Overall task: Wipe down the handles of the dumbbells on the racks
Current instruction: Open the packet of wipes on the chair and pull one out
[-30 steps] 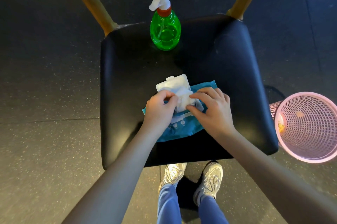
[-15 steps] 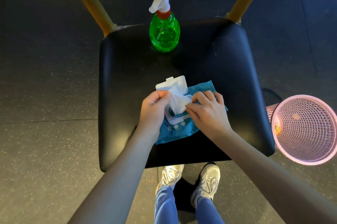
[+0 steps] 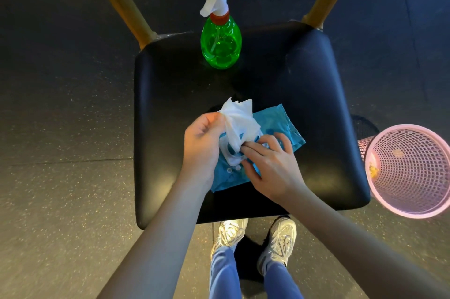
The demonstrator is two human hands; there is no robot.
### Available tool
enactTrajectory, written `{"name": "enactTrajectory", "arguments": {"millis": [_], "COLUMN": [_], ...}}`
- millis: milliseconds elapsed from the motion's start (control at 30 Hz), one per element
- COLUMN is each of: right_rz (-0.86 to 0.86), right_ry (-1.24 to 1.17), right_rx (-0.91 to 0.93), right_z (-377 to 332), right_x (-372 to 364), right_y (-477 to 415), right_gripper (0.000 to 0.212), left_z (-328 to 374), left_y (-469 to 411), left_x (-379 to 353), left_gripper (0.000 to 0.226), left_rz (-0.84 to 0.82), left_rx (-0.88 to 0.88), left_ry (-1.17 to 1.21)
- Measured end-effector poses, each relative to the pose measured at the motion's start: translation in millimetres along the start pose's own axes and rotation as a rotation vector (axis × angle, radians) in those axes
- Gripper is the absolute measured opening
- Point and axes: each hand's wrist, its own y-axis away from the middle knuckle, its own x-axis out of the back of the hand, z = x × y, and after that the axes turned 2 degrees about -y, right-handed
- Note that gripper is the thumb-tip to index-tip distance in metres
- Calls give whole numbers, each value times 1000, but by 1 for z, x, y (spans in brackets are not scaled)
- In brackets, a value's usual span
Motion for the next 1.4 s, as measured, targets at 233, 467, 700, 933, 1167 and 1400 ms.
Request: {"name": "enactTrajectory", "arguments": {"millis": [233,467,700,933,1167,1400], "right_rz": [-53,34,-15,-13,-25,1], "right_ry": [6,-37,-8,-78,-119,-101], "right_rx": [-23,23,21,-13,-65,4], "right_z": [-7,-5,2,3,12,9], "right_x": [10,14,10,14,22,21], "right_y": [-7,-2,-2,-7,-5,-1], "right_gripper": [26,28,40,44,44,38], "left_z": [34,27,-13,-37,-39,-38], "left_y": [-4,-8,-18,12,7,12], "left_x": [14,51,57,14,-1,-3], "left_gripper": [21,17,32,33,28,14], "left_rz": [87,402,320,-72,47,202], "left_rx": [-127,-277,-264,-683,-595,-383], "left_ry": [-97,-177,-784,-1235,-1267,-723]}}
